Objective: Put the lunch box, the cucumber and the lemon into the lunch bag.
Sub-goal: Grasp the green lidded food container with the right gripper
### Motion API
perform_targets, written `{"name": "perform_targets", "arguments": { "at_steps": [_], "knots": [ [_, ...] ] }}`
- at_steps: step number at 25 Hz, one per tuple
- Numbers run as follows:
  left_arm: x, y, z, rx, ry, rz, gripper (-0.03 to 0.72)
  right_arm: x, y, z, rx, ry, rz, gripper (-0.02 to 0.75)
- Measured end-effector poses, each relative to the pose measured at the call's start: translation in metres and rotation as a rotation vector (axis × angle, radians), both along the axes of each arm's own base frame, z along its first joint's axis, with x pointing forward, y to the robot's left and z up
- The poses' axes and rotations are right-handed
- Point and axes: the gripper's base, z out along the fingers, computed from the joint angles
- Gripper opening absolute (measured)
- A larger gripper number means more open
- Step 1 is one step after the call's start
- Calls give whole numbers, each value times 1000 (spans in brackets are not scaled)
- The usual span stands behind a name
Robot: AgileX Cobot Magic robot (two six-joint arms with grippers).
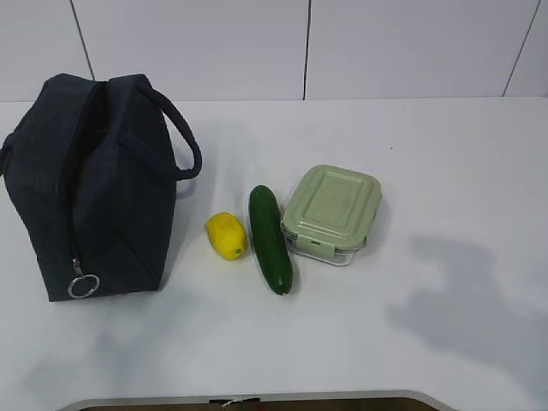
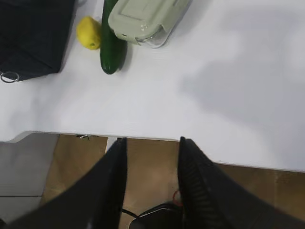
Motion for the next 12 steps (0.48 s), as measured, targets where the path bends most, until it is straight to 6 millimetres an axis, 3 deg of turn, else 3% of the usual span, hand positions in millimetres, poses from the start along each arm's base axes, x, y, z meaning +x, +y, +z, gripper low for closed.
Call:
{"name": "perform_targets", "arguments": {
  "at_steps": [6,12],
  "knots": [
    [0,0,0,0,0,0,239,32,7,-2,69,68,-36,300],
    [0,0,0,0,0,0,239,67,10,10,107,38,-93,302]
  ]
}}
